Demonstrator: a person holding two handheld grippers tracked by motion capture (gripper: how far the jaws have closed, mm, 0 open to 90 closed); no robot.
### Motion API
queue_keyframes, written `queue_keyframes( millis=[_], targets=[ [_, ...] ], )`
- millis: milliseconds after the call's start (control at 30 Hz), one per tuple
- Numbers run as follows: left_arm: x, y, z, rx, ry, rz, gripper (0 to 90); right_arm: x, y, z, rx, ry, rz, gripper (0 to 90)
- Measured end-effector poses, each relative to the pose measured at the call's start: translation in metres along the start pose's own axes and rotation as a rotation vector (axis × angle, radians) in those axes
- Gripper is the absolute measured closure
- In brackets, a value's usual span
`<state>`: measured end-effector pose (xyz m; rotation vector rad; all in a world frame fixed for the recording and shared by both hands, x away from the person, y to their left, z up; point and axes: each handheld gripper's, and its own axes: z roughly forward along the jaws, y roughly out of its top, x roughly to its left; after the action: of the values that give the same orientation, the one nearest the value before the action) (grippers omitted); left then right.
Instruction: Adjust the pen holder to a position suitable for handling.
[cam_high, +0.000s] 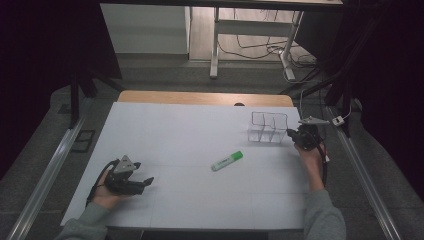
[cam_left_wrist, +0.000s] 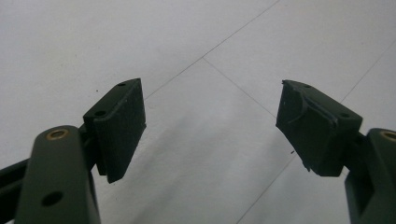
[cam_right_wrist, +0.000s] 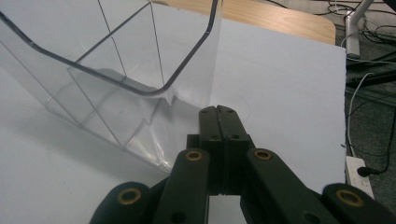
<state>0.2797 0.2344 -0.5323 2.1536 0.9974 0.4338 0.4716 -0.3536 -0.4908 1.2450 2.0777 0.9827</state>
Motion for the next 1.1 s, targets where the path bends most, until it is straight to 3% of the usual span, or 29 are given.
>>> queue_keyframes(
  millis=[200, 400, 500, 767, 1100],
  targets=[
    [0.0, 0.0, 0.0, -0.002, 0.012, -0.003, 23.7, 0.0, 0.003, 0.008, 0.002, 0.027, -0.018, 89.4],
    [0.001, 0.0, 0.001, 0.005, 0.012, 0.0, 23.8, -0.001, 0.005, 0.009, -0.012, 0.023, -0.022, 89.5],
    [0.001, 0.0, 0.002, 0.013, 0.008, 0.005, 23.7, 0.001, 0.005, 0.012, -0.017, 0.047, -0.029, 89.5],
    [0.001, 0.0, 0.003, 0.015, 0.007, 0.005, 23.7, 0.015, 0.013, 0.022, -0.027, 0.097, -0.082, 89.5],
    [0.001, 0.0, 0.003, 0.018, 0.007, 0.007, 23.7, 0.039, 0.022, 0.032, -0.02, 0.132, -0.083, 89.5]
  ],
)
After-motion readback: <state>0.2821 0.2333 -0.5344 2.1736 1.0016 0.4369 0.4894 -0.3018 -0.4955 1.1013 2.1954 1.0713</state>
